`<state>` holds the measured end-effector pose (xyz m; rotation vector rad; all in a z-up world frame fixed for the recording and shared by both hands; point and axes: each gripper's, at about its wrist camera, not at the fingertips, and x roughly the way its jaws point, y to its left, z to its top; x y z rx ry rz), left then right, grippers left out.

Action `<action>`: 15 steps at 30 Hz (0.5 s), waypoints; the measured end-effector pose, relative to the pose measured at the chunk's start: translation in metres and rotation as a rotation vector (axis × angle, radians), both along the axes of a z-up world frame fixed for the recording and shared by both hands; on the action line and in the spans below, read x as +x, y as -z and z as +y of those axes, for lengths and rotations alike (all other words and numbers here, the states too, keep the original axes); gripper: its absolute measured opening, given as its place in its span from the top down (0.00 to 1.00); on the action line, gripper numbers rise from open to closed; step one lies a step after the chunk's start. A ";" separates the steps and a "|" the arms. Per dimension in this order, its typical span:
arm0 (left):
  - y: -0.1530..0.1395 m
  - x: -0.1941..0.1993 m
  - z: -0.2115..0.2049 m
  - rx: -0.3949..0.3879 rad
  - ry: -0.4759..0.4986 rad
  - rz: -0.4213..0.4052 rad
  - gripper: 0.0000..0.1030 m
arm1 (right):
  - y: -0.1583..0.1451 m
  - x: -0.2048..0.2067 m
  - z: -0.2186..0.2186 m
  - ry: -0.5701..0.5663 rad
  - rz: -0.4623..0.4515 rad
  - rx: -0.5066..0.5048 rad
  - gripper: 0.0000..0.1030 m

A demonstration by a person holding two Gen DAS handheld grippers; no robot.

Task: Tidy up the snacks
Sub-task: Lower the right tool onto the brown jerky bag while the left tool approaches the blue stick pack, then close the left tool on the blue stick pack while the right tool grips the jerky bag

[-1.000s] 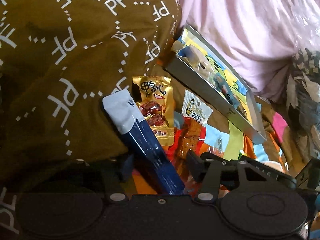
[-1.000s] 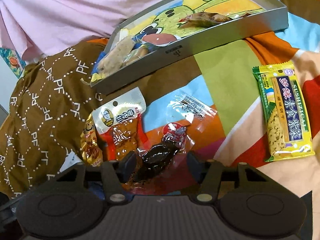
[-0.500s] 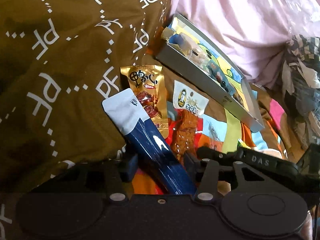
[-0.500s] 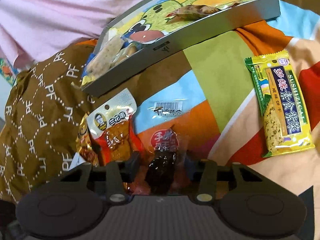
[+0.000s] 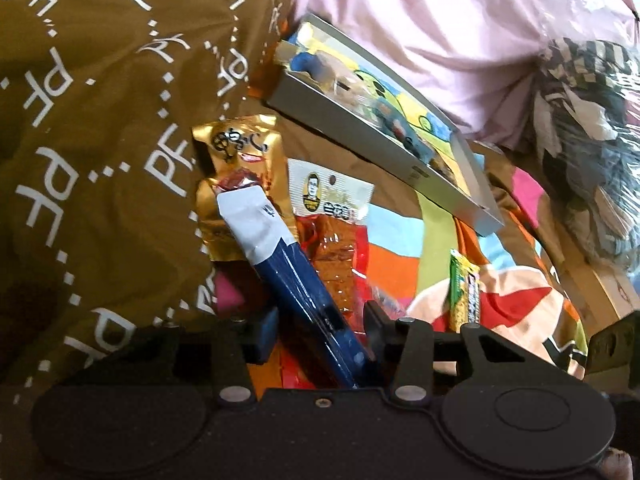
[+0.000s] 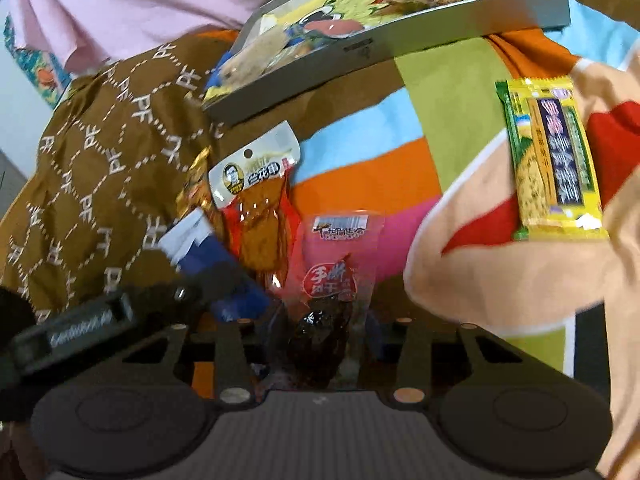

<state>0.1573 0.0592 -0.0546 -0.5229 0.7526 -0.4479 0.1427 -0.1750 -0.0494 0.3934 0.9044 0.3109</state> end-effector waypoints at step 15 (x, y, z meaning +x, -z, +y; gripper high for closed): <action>-0.011 -0.021 0.003 -0.007 0.040 0.068 0.55 | -0.009 -0.056 0.009 -0.238 0.028 0.081 0.58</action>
